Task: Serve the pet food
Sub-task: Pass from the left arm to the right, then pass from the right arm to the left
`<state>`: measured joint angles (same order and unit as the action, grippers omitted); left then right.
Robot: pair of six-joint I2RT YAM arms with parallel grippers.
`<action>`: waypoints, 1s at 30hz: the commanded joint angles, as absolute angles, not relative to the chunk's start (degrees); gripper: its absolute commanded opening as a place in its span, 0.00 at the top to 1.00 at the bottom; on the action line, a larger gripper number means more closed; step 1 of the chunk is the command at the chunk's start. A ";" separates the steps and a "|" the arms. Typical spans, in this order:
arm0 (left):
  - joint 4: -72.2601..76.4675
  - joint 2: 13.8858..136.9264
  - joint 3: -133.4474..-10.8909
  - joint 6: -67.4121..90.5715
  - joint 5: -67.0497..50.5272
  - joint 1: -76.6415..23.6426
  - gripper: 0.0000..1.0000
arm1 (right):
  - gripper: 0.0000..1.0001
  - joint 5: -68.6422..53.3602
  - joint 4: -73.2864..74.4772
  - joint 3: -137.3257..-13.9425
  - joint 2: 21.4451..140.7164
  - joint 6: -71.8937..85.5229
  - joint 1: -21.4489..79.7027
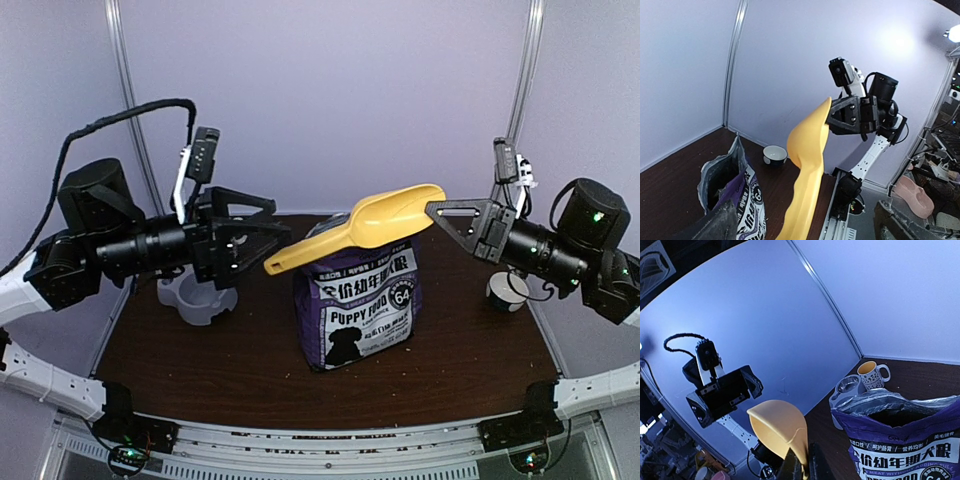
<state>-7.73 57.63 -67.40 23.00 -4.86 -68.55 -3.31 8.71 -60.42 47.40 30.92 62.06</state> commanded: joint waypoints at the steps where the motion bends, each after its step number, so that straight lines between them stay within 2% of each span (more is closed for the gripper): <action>1: 0.20 61.10 -67.53 22.05 -2.99 -68.38 0.02 | 1.00 3.31 -1.45 -57.36 44.20 43.30 62.05; 13: 5.54 63.71 -67.13 25.80 -8.50 -68.38 0.04 | 1.00 0.68 -3.28 -58.33 45.42 45.28 62.05; 16: 7.45 64.44 -67.36 26.48 -9.24 -68.38 0.11 | 1.00 1.10 -2.49 -58.57 45.73 45.14 62.10; 25: 8.84 66.55 -68.27 28.34 -10.91 -68.38 0.44 | 1.00 1.98 -0.17 -59.03 46.27 44.63 62.06; 30: 7.07 67.14 -68.79 28.52 -10.54 -68.38 0.53 | 1.00 2.19 0.22 -59.36 46.01 44.26 62.05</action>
<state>4.91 66.08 -67.40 27.83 -8.91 -68.18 2.00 0.38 -57.67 46.11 44.36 61.95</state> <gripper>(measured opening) 0.499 0.007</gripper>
